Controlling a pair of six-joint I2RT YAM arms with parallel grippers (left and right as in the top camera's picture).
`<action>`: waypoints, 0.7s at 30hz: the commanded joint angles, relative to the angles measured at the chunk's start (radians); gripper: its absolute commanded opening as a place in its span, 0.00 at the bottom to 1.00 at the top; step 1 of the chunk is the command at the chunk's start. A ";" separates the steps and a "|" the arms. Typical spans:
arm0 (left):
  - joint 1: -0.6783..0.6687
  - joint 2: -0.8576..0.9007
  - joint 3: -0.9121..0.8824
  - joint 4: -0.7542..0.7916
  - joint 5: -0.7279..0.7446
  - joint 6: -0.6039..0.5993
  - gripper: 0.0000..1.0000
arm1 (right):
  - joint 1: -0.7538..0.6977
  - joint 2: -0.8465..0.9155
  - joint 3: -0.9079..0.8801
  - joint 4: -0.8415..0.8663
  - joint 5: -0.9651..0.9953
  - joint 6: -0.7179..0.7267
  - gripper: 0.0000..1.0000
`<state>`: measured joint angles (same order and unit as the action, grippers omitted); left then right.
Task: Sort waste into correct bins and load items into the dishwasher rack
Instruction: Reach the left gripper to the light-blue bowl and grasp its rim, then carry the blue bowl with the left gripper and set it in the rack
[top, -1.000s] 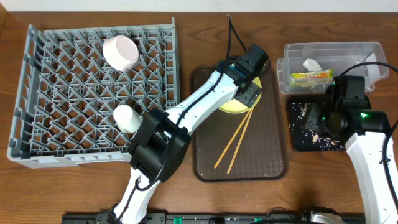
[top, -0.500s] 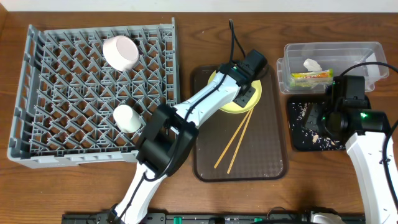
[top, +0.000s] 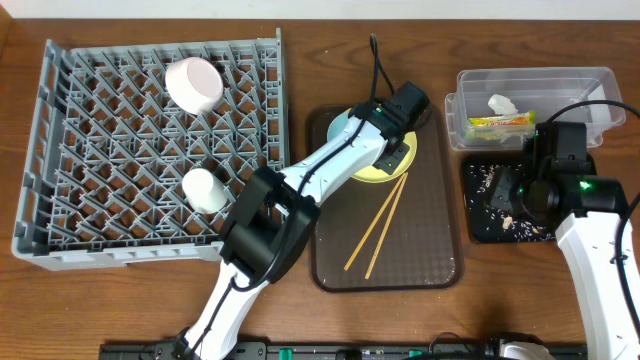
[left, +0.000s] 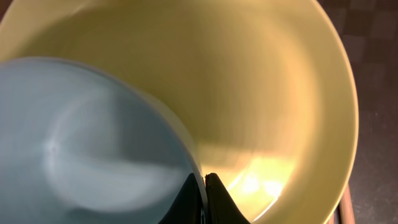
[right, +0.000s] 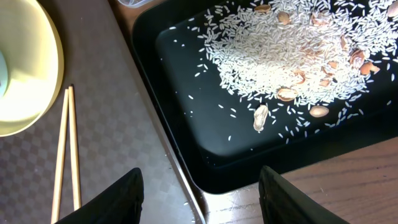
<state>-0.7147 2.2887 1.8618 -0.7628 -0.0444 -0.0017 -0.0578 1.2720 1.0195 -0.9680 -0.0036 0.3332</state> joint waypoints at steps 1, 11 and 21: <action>0.000 -0.058 -0.001 -0.017 0.007 -0.006 0.06 | -0.005 -0.014 0.012 -0.001 0.007 0.010 0.57; 0.038 -0.309 -0.001 -0.060 0.007 -0.011 0.06 | -0.005 -0.014 0.012 -0.002 0.007 0.010 0.57; 0.353 -0.447 -0.001 -0.143 0.512 -0.045 0.06 | -0.005 -0.014 0.012 -0.001 0.007 -0.002 0.57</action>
<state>-0.4717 1.8347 1.8587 -0.8917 0.1944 -0.0303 -0.0578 1.2720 1.0195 -0.9684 -0.0036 0.3328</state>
